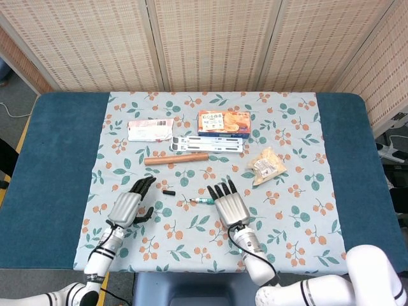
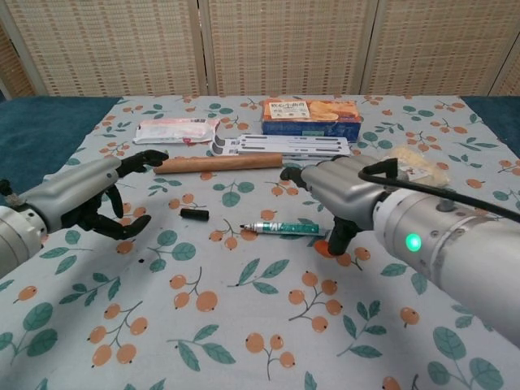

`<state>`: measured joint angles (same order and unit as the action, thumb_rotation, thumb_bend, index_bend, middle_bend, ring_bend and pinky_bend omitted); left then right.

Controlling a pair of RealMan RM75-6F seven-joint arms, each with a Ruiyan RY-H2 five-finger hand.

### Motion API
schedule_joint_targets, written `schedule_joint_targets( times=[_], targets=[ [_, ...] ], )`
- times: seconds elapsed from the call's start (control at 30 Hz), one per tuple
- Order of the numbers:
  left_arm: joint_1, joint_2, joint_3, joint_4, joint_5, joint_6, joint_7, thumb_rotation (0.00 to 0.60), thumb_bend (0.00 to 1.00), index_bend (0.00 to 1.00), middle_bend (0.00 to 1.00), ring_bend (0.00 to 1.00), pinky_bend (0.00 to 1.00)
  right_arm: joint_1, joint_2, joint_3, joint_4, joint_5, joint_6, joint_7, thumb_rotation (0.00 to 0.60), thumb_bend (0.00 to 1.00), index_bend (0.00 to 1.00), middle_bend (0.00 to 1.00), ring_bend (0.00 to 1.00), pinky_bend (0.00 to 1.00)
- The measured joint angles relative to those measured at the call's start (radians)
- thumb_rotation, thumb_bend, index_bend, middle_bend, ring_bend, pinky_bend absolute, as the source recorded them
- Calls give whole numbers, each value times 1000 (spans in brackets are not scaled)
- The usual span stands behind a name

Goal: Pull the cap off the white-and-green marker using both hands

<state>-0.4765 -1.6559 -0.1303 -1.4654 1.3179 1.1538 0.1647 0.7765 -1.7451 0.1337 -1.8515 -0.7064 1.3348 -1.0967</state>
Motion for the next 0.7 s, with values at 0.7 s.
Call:
schedule_joint_targets(
  times=[0.7],
  targets=[
    [380, 412, 273, 39, 408, 551, -221, 600, 415, 0, 0, 0, 49, -664, 679, -455, 148, -728, 530, 828, 600, 184, 0, 0, 0, 0]
  ],
)
